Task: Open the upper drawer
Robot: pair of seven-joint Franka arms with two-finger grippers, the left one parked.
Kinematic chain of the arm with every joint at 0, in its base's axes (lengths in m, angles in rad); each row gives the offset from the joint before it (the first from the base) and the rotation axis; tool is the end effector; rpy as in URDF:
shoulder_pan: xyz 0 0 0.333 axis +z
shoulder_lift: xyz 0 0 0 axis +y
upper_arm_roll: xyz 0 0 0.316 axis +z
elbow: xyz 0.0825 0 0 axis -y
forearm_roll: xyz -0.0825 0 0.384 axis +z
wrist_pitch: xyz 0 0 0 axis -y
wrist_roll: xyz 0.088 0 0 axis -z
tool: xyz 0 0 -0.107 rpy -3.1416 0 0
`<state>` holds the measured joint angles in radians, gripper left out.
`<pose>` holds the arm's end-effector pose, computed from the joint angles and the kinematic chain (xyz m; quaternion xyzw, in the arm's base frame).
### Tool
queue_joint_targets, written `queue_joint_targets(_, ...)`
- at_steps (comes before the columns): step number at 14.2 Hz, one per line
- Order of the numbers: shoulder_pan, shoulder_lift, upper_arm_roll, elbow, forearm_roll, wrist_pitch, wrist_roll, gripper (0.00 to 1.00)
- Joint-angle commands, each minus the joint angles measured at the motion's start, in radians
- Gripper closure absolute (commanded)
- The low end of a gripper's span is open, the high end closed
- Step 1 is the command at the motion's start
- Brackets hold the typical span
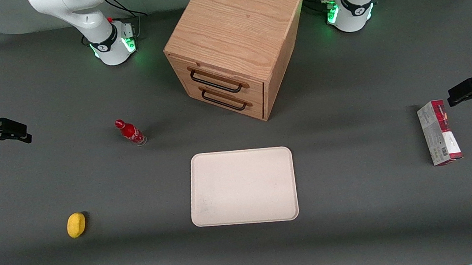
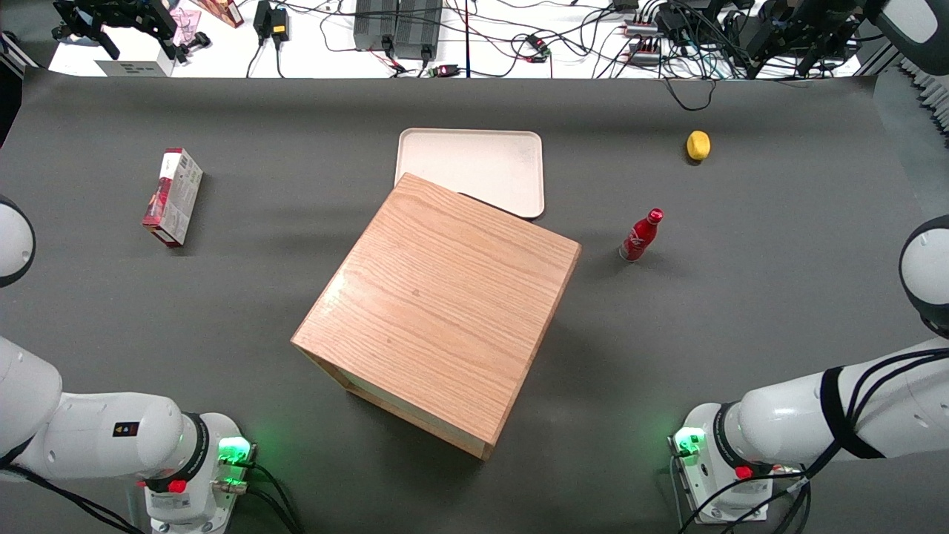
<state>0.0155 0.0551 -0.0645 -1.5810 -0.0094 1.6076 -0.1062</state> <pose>0.5725 -0.0281 0.5919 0.9995 0.0289 -0.0147 0.0054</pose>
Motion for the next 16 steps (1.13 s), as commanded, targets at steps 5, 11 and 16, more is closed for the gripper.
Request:
queue_joint_targets(5,-0.005,0.006,0.014,0.024,-0.021,-0.014,0.003,0.0)
queue_joint_targets(11,0.151,0.044,0.017,0.071,-0.009,-0.028,-0.004,0.0)
queue_joint_targets(16,0.357,0.12,0.017,0.128,0.043,-0.026,0.002,0.0)
